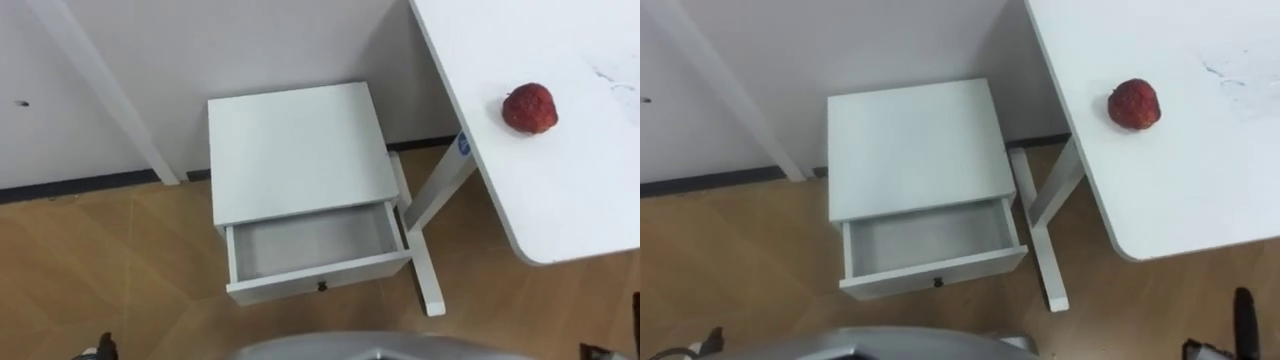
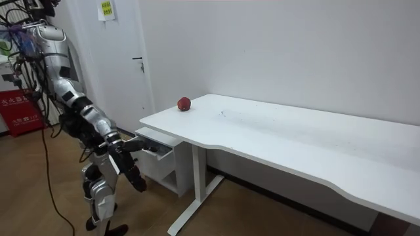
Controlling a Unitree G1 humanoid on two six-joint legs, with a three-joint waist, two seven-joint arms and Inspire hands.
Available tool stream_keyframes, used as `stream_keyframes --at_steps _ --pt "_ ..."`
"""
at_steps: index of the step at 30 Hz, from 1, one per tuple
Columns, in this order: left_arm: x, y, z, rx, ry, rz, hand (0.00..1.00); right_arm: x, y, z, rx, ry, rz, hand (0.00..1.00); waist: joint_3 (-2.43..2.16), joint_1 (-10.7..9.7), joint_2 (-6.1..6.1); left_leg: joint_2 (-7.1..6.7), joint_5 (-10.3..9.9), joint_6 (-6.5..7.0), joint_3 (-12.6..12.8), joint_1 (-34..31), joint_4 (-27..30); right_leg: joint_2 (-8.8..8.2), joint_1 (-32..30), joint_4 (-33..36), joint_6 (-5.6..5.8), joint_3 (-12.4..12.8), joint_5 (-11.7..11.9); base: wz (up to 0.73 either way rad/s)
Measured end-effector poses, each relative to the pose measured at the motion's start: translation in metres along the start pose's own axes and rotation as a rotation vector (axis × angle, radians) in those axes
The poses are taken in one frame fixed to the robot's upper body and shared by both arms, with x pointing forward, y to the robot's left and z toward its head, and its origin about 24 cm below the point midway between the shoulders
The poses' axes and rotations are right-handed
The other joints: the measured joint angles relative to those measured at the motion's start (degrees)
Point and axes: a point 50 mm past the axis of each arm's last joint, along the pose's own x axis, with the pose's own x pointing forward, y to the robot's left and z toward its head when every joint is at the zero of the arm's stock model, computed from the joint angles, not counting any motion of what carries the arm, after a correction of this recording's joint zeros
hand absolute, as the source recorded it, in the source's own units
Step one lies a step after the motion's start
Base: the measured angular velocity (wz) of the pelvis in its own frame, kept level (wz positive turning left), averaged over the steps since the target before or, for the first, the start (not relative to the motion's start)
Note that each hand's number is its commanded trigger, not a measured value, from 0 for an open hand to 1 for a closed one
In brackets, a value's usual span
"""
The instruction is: Put apple and close drawer
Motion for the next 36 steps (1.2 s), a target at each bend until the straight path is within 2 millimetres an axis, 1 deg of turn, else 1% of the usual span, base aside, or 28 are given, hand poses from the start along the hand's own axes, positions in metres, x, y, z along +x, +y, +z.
stream_keyframes --at_steps 1,2,3,4,5,6,7,8,10,11,12,13,14,16,18,20,22,24,25,27,28,30,31,36 --pt "0.0 0.002 0.0 -0.002 -0.002 0.004 0.0 0.0 0.01 0.008 0.007 -0.028 0.004 0.0 0.02 0.0 -0.11 -0.02 0.0 0.0 0.0 -0.1 0.1 0.0 -0.1 0.0 0.0 0.1 0.0 0.0" --pt "0.0 0.002 0.0 -0.002 -0.002 0.004 0.0 -0.001 0.016 0.011 0.01 -0.042 0.007 0.0 0.02 0.0 -0.11 -0.03 0.0 0.0 0.0 -0.2 0.1 0.0 -0.2 0.0 0.0 0.1 0.0 0.0" --pt "0.0 0.002 0.0 0.001 -0.002 0.003 0.0 -0.004 0.028 0.017 -0.004 -0.077 0.028 0.0 0.01 0.0 -0.07 0.0 0.0 0.0 0.0 -0.3 0.0 0.0 -0.6 0.0 0.0 0.1 0.0 -0.03" --pt "0.0 0.001 0.001 0.003 -0.008 0.002 0.0 -0.007 0.04 0.022 -0.024 -0.113 0.051 0.0 0.02 0.2 -0.11 0.02 0.0 0.0 0.0 -0.5 0.0 0.04 -0.9 0.0 0.0 0.2 0.0 0.0" --pt "0.0 0.001 0.001 0.004 -0.01 0.001 0.0 -0.009 0.046 0.023 -0.035 -0.129 0.063 0.0 0.01 0.2 -0.15 0.02 0.0 0.0 0.0 -0.5 0.0 0.04 -1.1 0.1 0.0 0.2 0.0 0.0" --pt "0.0 0.001 0.001 0.002 -0.014 -0.001 0.0 -0.014 0.058 0.027 -0.066 -0.167 0.092 0.0 0.01 0.2 -0.18 0.03 0.0 0.0 0.1 -0.8 0.0 0.04 -1.2 0.0 0.0 0.2 0.0 0.0" --pt "-0.001 0.001 -0.001 0.002 -0.014 -0.002 0.0 -0.022 0.072 0.03 -0.078 -0.202 0.137 0.0 -0.01 0.2 -0.25 -0.01 0.0 0.0 0.1 -0.9 -0.1 0.02 -1.2 0.1 0.0 0.2 0.0 0.0" --pt "-0.001 0.001 -0.001 0.002 -0.015 -0.002 0.0 -0.028 0.081 0.032 -0.085 -0.221 0.168 0.0 -0.02 0.1 -0.24 -0.01 0.1 0.0 0.0 -1.0 -0.1 0.02 -1.2 0.1 0.0 0.2 0.0 0.0" --pt "0.0 0.0 0.003 0.011 -0.025 -0.005 0.0 -0.05 0.116 0.04 -0.174 -0.354 0.302 0.0 0.03 0.3 -0.36 -0.14 0.1 0.01 -0.1 -1.3 0.3 0.02 -1.1 0.0 0.01 0.1 0.0 0.04" --pt "0.0 -0.001 0.004 0.016 -0.03 -0.008 0.0 -0.055 0.124 0.041 -0.183 -0.382 0.324 0.0 0.05 0.4 -0.42 -0.17 0.1 0.01 -0.1 -1.4 0.4 0.02 -1.2 0.0 0.02 0.1 0.0 0.04" --pt "0.0 -0.002 0.006 0.022 -0.039 -0.013 0.0 -0.064 0.14 0.041 -0.208 -0.434 0.37 0.0 0.07 0.6 -0.43 -0.07 0.1 0.01 0.1 -1.5 0.4 0.02 -1.6 0.0 0.02 0.1 0.0 0.0" --pt "0.001 -0.003 0.01 0.027 -0.054 -0.017 0.0 -0.07 0.151 0.041 -0.258 -0.474 0.411 0.0 0.0 0.7 -0.33 0.04 0.1 0.01 0.1 -1.6 0.5 0.02 -1.8 0.0 0.0 0.1 0.1 0.0" --pt "0.001 -0.003 0.012 0.027 -0.061 -0.019 0.0 -0.072 0.155 0.04 -0.282 -0.49 0.427 0.0 -0.09 0.8 -0.47 0.06 0.1 0.04 0.1 -1.9 0.6 0.02 -2.0 0.0 0.0 0.1 0.1 0.0" --pt "0.001 -0.003 0.016 0.027 -0.074 -0.031 0.0 -0.082 0.166 0.035 -0.358 -0.554 0.481 0.0 0.24 2.4 -0.57 0.13 0.2 0.06 0.0 -2.2 0.8 0.04 -2.4 0.0 -0.01 0.1 0.1 -0.02" --pt "0.001 -0.006 0.017 0.045 -0.081 -0.042 0.0 -0.089 0.172 0.026 -0.451 -0.599 0.537 0.0 0.47 3.0 -0.42 0.07 0.2 0.07 0.0 -2.0 0.7 -0.01 -2.2 -0.1 0.02 0.1 0.2 0.0" --pt "0.001 -0.007 0.019 0.055 -0.089 -0.05 0.0 -0.092 0.174 0.019 -0.523 -0.623 0.579 0.0 0.52 3.6 -0.35 0.04 0.2 0.08 0.0 -1.8 0.5 -0.01 -2.1 -0.1 0.03 0.1 0.2 0.0" --pt "0.001 -0.007 0.019 0.055 -0.089 -0.051 0.0 -0.097 0.177 0.009 -0.621 -0.657 0.645 0.0 0.61 4.8 -0.23 0.03 0.2 0.08 -0.1 -1.8 0.4 0.0 -2.2 -0.1 0.03 0.2 0.2 0.0" --pt "0.001 -0.007 0.02 0.054 -0.092 -0.051 0.0 -0.1 0.181 0.004 -0.684 -0.684 0.688 0.0 0.81 5.3 -0.42 0.04 0.2 0.07 -0.1 -1.8 0.3 0.0 -2.3 -0.1 0.03 0.3 0.2 0.0" --pt "0.001 -0.007 0.017 0.055 -0.085 -0.051 0.0 -0.105 0.186 -0.002 -0.717 -0.7 0.726 0.0 0.76 5.3 -0.23 0.05 0.2 0.07 -0.1 -1.8 0.3 0.0 -2.3 -0.1 0.03 0.2 0.2 0.0" --pt "0.001 -0.007 0.015 0.053 -0.079 -0.05 0.0 -0.112 0.192 -0.012 -0.788 -0.728 0.785 0.0 0.77 5.4 -0.25 0.06 0.2 0.03 -0.1 -1.6 0.2 0.01 -2.1 -0.1 0.03 0.3 0.2 -0.02" --pt "0.0 -0.007 0.015 0.054 -0.077 -0.05 0.0 -0.116 0.195 -0.019 -0.835 -0.735 0.827 0.0 0.87 5.6 -0.44 0.05 0.3 -0.04 -0.1 -1.0 -0.2 0.05 -1.8 -0.1 0.03 0.4 0.2 -0.04" --pt "0.001 -0.007 0.015 0.062 -0.078 -0.053 0.0 -0.119 0.196 -0.029 -0.901 -0.733 0.885 0.0 0.88 6.0 -0.48 0.03 0.4 -0.13 -0.1 -0.2 -0.7 0.05 -1.3 -0.1 0.03 0.4 0.2 -0.02" --pt "0.001 -0.008 0.015 0.073 -0.08 -0.057 0.0 -0.121 0.196 -0.036 -0.954 -0.736 0.915 0.0 0.92 6.7 -0.68 0.06 0.4 -0.14 -0.1 0.1 -0.8 0.05 -1.1 -0.1 0.03 0.3 0.2 0.0" --pt "0.0 -0.012 0.016 0.122 -0.075 -0.084 0.0 -0.132 0.194 -0.061 -1.157 -0.756 1.077 0.0 0.84 6.8 -0.8 0.01 0.4 -0.14 -0.4 0.0 -0.7 -0.02 -0.9 -0.2 0.03 -0.5 0.2 0.04"
